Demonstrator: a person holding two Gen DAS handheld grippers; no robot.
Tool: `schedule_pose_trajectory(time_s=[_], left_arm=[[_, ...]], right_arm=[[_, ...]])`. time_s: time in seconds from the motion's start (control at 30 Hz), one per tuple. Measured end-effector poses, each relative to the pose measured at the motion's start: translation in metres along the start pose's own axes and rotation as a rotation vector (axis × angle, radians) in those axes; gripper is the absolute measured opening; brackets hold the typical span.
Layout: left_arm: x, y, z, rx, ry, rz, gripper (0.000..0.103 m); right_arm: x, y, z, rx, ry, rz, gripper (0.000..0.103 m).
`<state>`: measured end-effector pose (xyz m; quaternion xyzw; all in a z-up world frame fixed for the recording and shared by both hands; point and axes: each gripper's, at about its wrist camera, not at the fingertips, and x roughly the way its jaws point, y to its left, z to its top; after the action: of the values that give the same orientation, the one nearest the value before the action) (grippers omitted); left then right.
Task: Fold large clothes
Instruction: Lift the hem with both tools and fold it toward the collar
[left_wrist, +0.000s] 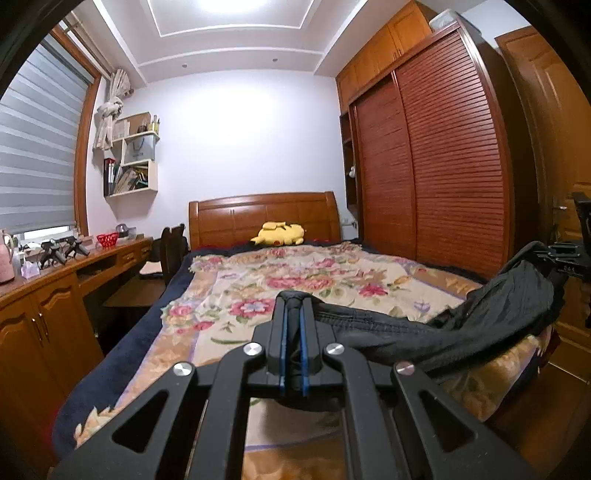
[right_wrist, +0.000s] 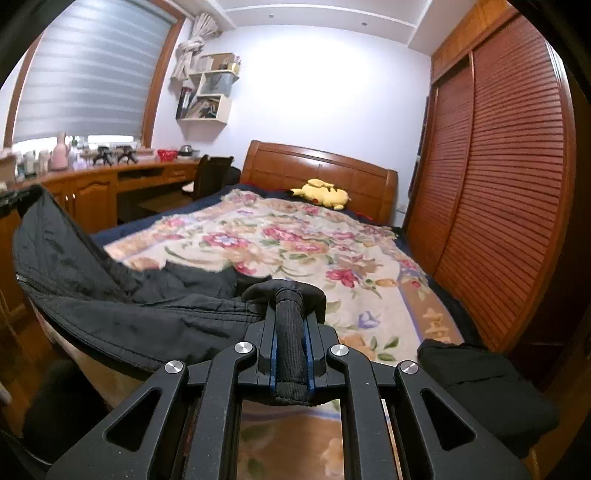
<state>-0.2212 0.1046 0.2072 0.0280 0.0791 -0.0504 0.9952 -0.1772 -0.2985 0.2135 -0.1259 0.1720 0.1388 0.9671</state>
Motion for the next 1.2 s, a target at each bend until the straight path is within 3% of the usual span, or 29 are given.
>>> schedule_pose_trajectory(time_s=[0.13, 0.23, 0.43, 0.8, 1.0, 1.2], left_arm=[[-0.006, 0.002, 0.014, 0.012, -0.015, 0.008, 0.004], [0.006, 0.005, 0.011, -0.003, 0.030, 0.000, 0.004], [0.074, 0.005, -0.029, 0.002, 0.169, 0.047, 0.004], [0.208, 0.021, -0.121, -0.063, 0.387, 0.062, 0.004], [0.267, 0.031, -0.140, -0.065, 0.445, 0.055, 0.004], [0.314, 0.043, -0.137, -0.042, 0.466, 0.061, 0.004]], right_arm=[[-0.009, -0.006, 0.016, -0.011, -0.011, -0.005, 0.008], [0.003, -0.009, 0.020, -0.009, 0.010, 0.002, 0.008], [0.080, -0.003, -0.005, -0.013, 0.120, 0.018, 0.008], [0.226, -0.001, -0.079, -0.005, 0.315, 0.073, 0.008], [0.285, -0.006, -0.086, -0.006, 0.357, 0.089, 0.008], [0.333, -0.020, -0.079, 0.016, 0.369, 0.096, 0.008]])
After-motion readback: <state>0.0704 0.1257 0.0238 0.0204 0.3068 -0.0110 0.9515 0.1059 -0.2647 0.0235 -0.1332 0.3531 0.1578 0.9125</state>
